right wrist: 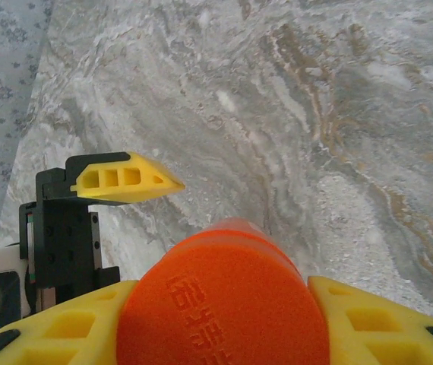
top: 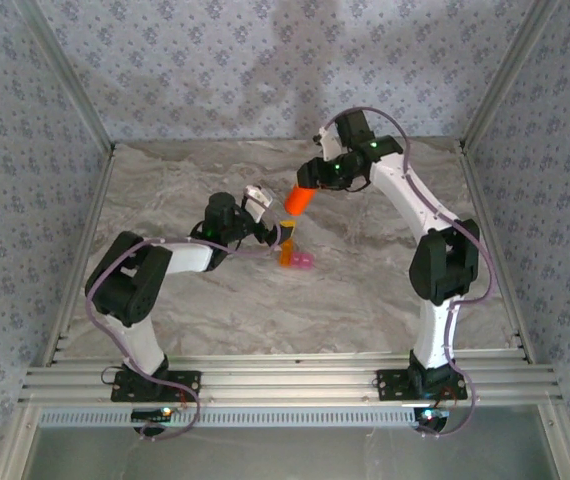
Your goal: Sort the pills into containers
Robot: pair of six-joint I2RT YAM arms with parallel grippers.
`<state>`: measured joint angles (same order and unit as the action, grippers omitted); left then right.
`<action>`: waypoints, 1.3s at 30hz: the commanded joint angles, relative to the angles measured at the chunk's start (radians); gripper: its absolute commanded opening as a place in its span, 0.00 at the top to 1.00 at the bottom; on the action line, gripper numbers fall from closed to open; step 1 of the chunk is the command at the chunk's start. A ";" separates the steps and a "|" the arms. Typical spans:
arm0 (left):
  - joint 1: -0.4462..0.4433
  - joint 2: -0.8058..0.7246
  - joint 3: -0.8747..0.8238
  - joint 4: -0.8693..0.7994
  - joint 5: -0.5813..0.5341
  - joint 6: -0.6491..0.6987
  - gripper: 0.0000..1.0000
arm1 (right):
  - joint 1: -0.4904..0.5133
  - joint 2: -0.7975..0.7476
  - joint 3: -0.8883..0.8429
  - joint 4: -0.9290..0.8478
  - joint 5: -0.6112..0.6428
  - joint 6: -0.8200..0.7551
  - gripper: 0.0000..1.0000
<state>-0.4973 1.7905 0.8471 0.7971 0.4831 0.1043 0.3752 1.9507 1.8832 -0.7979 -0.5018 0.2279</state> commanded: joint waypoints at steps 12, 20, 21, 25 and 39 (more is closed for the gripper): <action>-0.003 -0.041 0.009 -0.022 0.083 0.015 0.19 | 0.052 -0.002 0.006 -0.004 -0.073 0.010 0.67; -0.001 -0.043 0.016 -0.040 0.085 0.016 0.30 | 0.057 -0.031 -0.046 0.035 -0.105 0.036 0.67; -0.002 -0.042 0.019 -0.043 0.086 0.017 0.31 | 0.056 -0.033 -0.051 0.040 -0.110 0.040 0.67; -0.002 -0.042 0.023 -0.052 0.089 0.018 0.33 | 0.058 -0.042 -0.069 0.061 -0.131 0.056 0.67; -0.002 -0.036 0.036 -0.073 0.089 0.016 0.39 | 0.069 -0.064 -0.085 0.085 -0.152 0.072 0.68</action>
<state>-0.4973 1.7802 0.8547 0.7242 0.5472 0.1089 0.4374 1.9301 1.7977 -0.7254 -0.6216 0.2813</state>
